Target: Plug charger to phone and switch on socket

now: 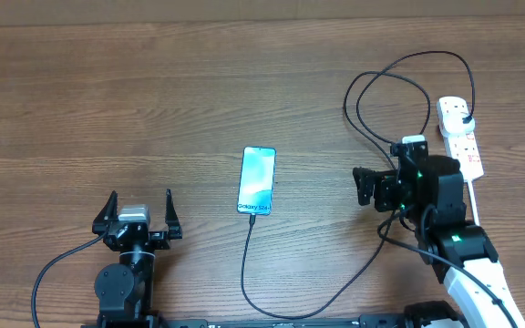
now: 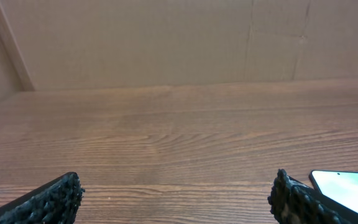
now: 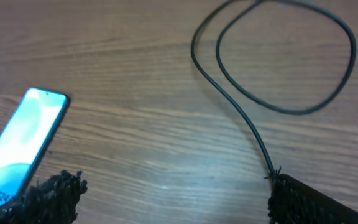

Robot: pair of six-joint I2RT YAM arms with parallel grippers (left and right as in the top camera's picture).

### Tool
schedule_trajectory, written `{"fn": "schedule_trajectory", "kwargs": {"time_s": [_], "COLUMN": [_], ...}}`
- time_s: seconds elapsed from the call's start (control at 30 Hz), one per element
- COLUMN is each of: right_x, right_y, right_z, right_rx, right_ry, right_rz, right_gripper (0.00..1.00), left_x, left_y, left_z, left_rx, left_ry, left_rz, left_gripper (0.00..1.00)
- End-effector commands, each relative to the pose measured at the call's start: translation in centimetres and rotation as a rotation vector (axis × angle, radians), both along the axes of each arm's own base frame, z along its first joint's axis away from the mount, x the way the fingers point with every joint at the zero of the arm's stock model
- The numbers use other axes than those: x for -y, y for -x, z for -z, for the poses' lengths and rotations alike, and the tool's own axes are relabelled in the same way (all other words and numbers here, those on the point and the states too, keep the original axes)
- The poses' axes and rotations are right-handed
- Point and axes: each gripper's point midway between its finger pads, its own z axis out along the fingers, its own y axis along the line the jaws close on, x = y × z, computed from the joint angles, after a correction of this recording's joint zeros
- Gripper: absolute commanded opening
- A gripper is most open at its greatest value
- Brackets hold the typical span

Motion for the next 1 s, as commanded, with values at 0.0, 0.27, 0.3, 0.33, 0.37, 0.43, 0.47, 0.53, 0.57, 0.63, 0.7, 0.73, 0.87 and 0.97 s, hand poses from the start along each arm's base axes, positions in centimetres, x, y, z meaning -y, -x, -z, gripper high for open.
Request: {"fn": "schedule_trajectory", "kwargs": {"time_s": [0.0,0.27,0.3,0.33,0.37,0.43,0.47,0.53,0.57,0.63,0.7,0.73,0.87,0.97], "right_x": [-0.6,-0.7,-0.8,-0.7,-0.7,-0.7,-0.7,-0.6,-0.5,-0.5,-0.5,-0.5,-0.4,-0.5], "right_y": [0.3,-0.8,-0.9,-0.9,-0.8,-0.5,-0.2,0.5,0.6,0.6,0.8,1.0,1.9,2.5], "right_z": [-0.4,-2.2,-2.6,-2.9,-3.1,-3.0,-2.8,-1.9,-2.0,-3.1,-4.2,-4.5,-5.1,-6.3], "right_rx": [0.042,0.234,0.275,0.307,0.328,0.362,0.367,0.371,0.39,0.49,0.575,0.613,0.714,0.779], "right_ry": [-0.019,-0.042,-0.046,-0.05,-0.052,-0.056,-0.057,-0.057,-0.059,-0.071,-0.081,-0.086,-0.098,-0.115], "right_rz": [-0.03,-0.032,-0.032,-0.032,-0.032,-0.032,-0.032,-0.032,-0.032,-0.033,-0.033,-0.034,-0.034,-0.04], "right_gripper": [1.0,1.0,1.0,1.0,1.0,1.0,1.0,1.0,1.0,1.0,1.0,1.0,1.0,1.0], "left_x": [0.0,0.0,0.0,0.0,0.0,0.0,0.0,0.0,0.0,0.0,0.0,0.0,0.0,0.0], "left_y": [0.0,0.0,0.0,0.0,0.0,0.0,0.0,0.0,0.0,0.0,0.0,0.0,0.0,0.0], "left_z": [-0.1,-0.1,-0.1,-0.1,-0.1,-0.1,-0.1,-0.1,-0.1,-0.1,-0.1,-0.1,-0.1,-0.1], "left_rx": [0.008,0.008,0.008,0.008,0.008,0.008,0.008,0.008,0.008,0.008,0.008,0.008,0.008,0.008], "left_ry": [-0.026,-0.026,-0.026,-0.026,-0.026,-0.026,-0.026,-0.026,-0.026,-0.026,-0.026,-0.026,-0.026,-0.026], "left_rz": [0.002,0.002,0.002,0.002,0.002,0.002,0.002,0.002,0.002,0.002,0.002,0.002,0.002,0.002], "left_gripper": [1.0,1.0,0.99,1.0,1.0,0.99,0.99,1.0,1.0,0.99,0.99,0.99,1.0,1.0]}}
